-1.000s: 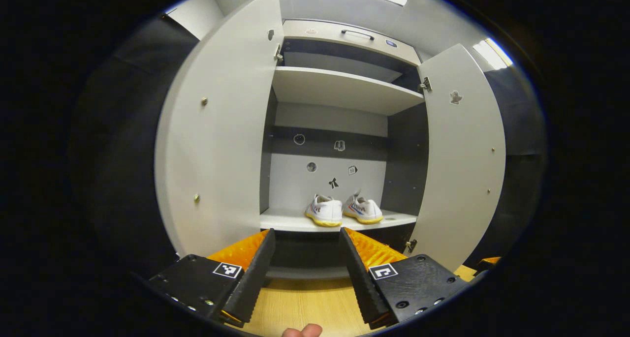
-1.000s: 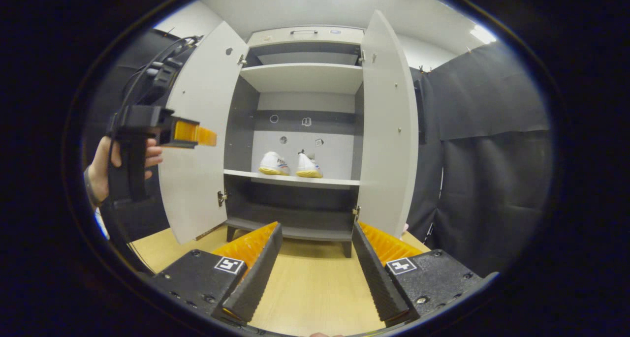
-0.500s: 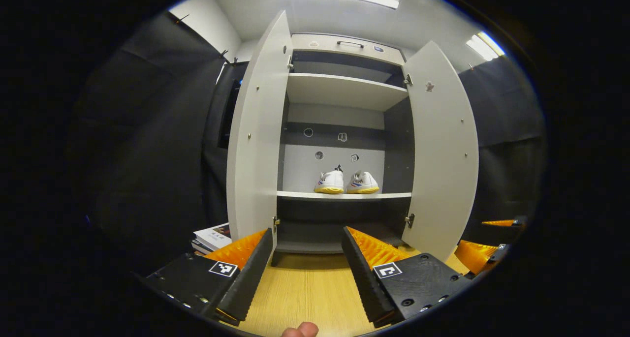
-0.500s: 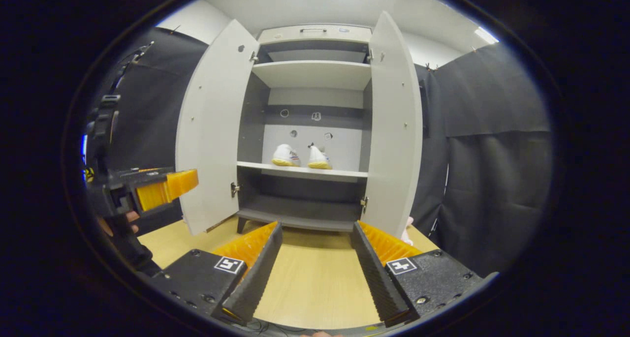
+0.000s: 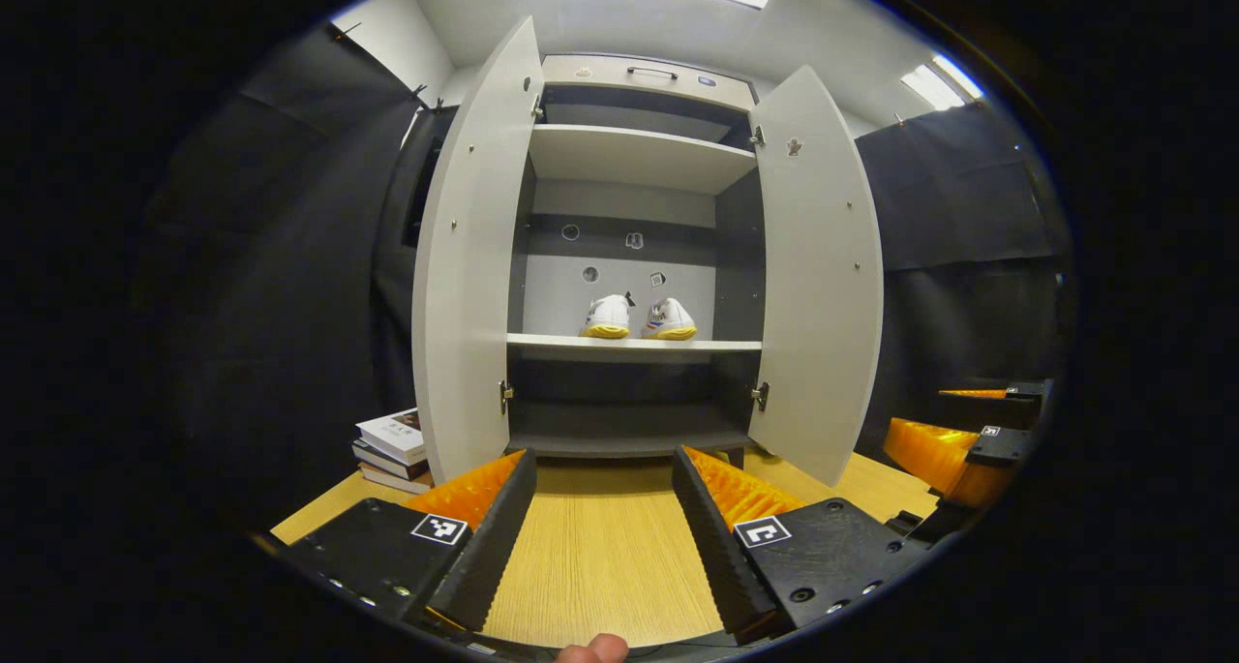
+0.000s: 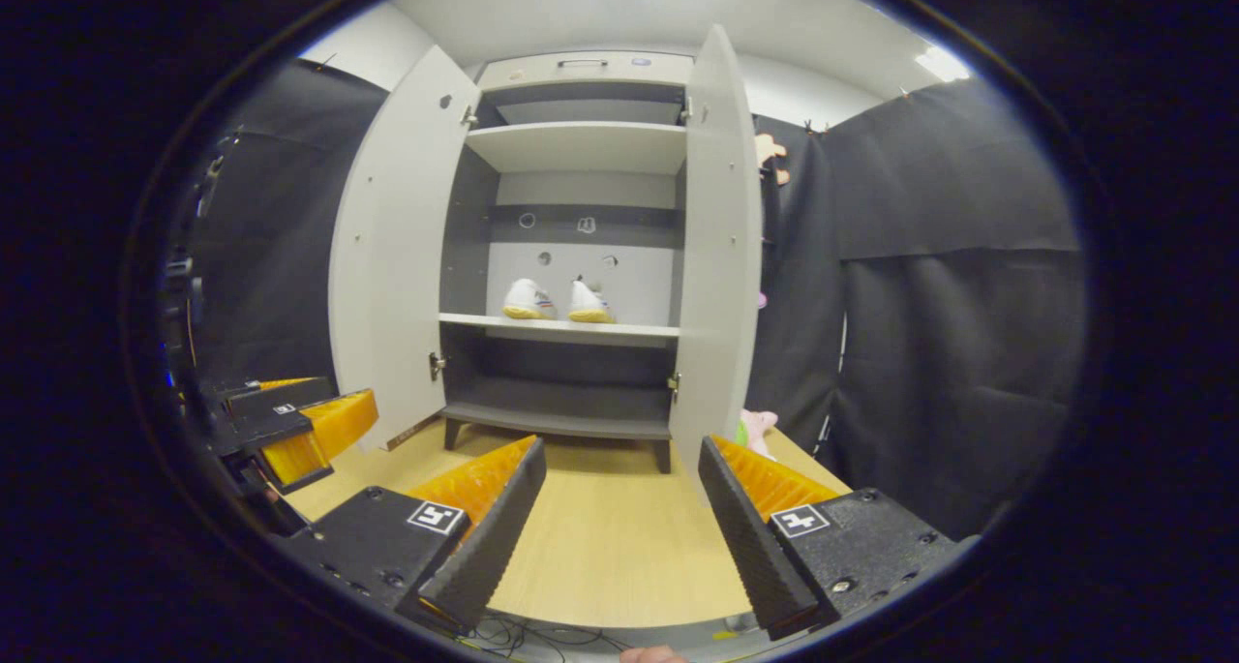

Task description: Grab one shoe with the right hand and put it into the shoe cabinet, grab the other shoe with the left hand and put it into the shoe cabinet; then close the right door with the right hand and the left door with the left hand.

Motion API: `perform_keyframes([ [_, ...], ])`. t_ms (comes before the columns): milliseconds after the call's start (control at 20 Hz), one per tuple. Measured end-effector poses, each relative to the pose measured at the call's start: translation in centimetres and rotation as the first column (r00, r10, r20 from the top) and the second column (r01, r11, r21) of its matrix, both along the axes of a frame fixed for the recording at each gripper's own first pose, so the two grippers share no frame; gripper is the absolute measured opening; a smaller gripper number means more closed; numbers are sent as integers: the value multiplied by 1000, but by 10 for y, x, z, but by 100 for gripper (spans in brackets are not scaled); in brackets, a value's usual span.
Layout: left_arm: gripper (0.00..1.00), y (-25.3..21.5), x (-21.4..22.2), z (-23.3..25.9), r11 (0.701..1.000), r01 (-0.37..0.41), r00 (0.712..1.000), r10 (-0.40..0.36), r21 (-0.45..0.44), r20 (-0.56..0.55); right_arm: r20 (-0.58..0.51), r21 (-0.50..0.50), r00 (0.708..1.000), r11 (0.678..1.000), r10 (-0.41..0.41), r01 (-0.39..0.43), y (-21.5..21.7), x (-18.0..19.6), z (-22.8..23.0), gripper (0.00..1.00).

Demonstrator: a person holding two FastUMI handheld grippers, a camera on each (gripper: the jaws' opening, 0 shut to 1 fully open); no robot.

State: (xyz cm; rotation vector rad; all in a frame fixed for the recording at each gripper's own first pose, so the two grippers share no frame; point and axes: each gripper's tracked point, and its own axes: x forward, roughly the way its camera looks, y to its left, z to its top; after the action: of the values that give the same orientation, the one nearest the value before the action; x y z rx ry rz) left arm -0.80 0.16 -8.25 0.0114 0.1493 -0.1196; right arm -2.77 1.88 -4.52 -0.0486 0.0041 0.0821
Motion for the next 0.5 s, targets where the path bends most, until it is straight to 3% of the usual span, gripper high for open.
perform_keyframes([
  [250,84,1,-4,-4,1000,2,1000,-2,-8,-23,61,-3,991,993,-120,120,-67,20,40,100],
  [500,85,5,-6,-9,1000,5,999,-4,9,-35,114,64,978,983,-178,171,-122,65,106,100],
])
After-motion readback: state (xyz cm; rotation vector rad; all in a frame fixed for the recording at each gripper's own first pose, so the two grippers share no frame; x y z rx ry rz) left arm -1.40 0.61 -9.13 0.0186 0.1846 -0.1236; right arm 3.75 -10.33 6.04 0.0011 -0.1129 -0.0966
